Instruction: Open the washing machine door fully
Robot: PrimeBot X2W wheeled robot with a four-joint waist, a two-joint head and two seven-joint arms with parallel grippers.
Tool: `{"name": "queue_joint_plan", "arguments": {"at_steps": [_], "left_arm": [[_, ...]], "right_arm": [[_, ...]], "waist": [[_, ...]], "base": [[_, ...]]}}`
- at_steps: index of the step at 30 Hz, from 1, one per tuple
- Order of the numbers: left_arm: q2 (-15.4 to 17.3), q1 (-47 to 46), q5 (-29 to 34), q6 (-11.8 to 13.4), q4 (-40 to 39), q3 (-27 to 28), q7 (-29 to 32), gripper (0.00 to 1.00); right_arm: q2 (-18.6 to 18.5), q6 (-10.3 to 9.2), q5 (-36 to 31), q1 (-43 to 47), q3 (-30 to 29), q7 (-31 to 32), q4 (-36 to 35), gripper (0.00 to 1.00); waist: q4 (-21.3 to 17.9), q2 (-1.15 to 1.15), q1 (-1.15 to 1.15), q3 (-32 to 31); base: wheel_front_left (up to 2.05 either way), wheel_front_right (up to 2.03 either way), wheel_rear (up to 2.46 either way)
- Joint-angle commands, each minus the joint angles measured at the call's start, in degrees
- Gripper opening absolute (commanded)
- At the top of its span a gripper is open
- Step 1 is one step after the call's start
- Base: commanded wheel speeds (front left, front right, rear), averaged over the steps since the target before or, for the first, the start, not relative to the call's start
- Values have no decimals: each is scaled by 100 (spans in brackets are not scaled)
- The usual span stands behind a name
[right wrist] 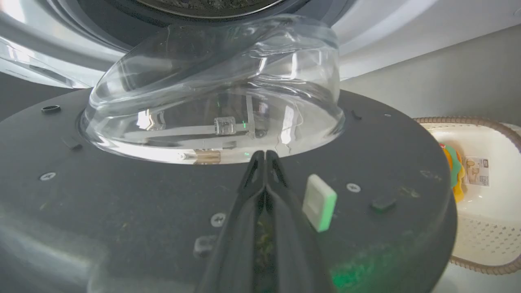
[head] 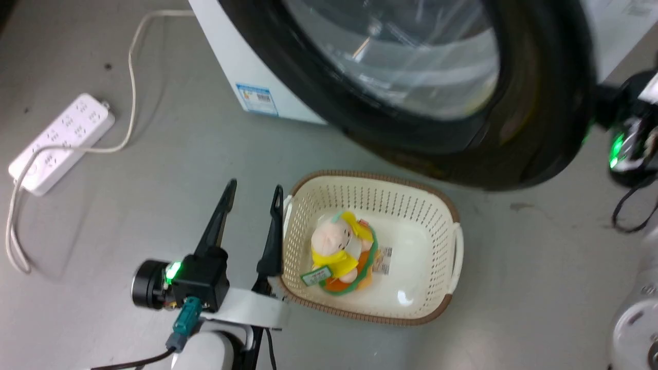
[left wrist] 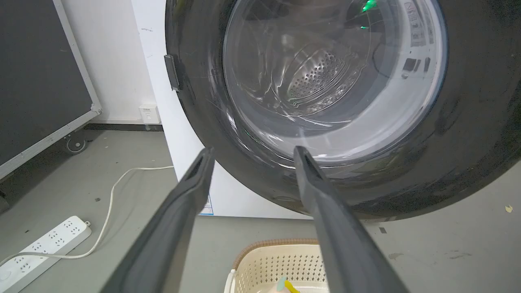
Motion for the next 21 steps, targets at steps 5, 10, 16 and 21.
{"name": "queue_joint_plan", "arguments": {"at_steps": [5, 10, 16, 21], "left_arm": [[8, 336, 19, -59, 140, 22, -32, 100], [8, 595, 24, -110, 249, 25, -32, 100], [8, 839, 19, -167, 372, -60, -32, 100], [8, 1031, 23, -201, 471, -133, -32, 100]], "right_arm": [[29, 7, 776, 684, 783, 133, 205, 0], [29, 7, 1732, 1291, 1674, 136, 288, 0], [29, 7, 3019, 2023, 2912, 47, 63, 0], [29, 7, 4050, 2677, 4055, -254, -394, 0]], "waist": [[-150, 0, 1, -501], [-208, 0, 1, -766], [-198, 0, 1, -1002], [-184, 0, 1, -1122]], "base": [[0, 0, 0], [0, 0, 0], [0, 0, 0], [0, 0, 0]]}}
